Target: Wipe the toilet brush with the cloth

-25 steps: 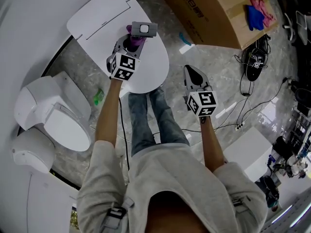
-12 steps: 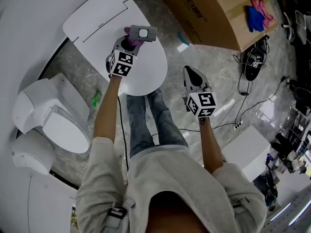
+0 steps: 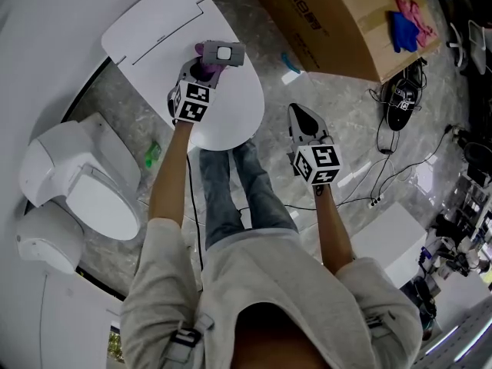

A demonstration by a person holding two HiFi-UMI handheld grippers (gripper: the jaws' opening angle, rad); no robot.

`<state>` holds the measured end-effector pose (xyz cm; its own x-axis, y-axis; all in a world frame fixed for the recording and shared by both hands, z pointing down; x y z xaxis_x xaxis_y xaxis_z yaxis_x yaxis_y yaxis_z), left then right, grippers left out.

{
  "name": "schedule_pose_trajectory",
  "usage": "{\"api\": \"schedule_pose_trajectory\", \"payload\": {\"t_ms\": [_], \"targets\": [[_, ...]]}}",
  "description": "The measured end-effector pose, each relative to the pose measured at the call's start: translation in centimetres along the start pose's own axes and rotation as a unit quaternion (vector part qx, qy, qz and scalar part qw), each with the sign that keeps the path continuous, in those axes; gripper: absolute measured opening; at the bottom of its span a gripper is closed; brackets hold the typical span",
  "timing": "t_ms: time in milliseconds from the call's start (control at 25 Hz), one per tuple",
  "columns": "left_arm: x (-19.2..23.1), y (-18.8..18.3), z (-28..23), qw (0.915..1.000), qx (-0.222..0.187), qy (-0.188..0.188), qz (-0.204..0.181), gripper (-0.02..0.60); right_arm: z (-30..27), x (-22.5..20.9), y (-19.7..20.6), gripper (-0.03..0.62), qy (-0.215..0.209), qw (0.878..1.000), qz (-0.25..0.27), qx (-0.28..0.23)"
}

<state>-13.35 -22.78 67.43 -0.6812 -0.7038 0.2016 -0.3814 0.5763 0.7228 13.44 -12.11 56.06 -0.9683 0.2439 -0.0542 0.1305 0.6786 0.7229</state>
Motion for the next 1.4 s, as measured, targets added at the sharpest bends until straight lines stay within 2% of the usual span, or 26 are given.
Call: {"api": "schedule_pose_trajectory", "payload": {"t_ms": [360, 600, 760, 960, 1400], "targets": [[-3.7, 0.8, 3.9, 0.9986, -0.03, -0.043, 0.008, 0.147, 1.2, -0.2, 0.0, 0.031, -0.01, 1.0, 0.001, -0.013], [-7.0, -1.6, 4.3, 0.9973, -0.064, -0.035, -0.008, 0.147, 2.0, -0.1, 0.3, 0.031, -0.014, 1.0, 0.003, -0.014], [-8.4, -3.5, 3.6, 0.9961, -0.081, -0.014, -0.03, 0.147, 2.2, -0.3, 0.4, 0.031, -0.014, 1.0, 0.003, -0.016], [-8.4, -5.3, 3.1, 0.994, -0.093, -0.005, -0.058, 0.147, 2.4, -0.8, 0.4, 0.031, -0.009, 1.0, 0.0, -0.018], [-5.7, -4.9, 2.4, 0.9955, -0.088, -0.017, -0.031, 0.147, 2.1, -0.7, 1.2, 0.031, -0.003, 1.0, -0.006, -0.007]]}}
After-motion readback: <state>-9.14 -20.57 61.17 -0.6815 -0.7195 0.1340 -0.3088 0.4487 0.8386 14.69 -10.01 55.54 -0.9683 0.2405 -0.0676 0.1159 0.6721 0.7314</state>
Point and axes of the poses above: the fingertips, and each gripper's own axes: z backward along the fingers, x to its left, y out of its underside, the point moved 9 cm from there along z, backward along the fingers, and after that the axes turned 12 degrees about y, right-handed, at the moved point
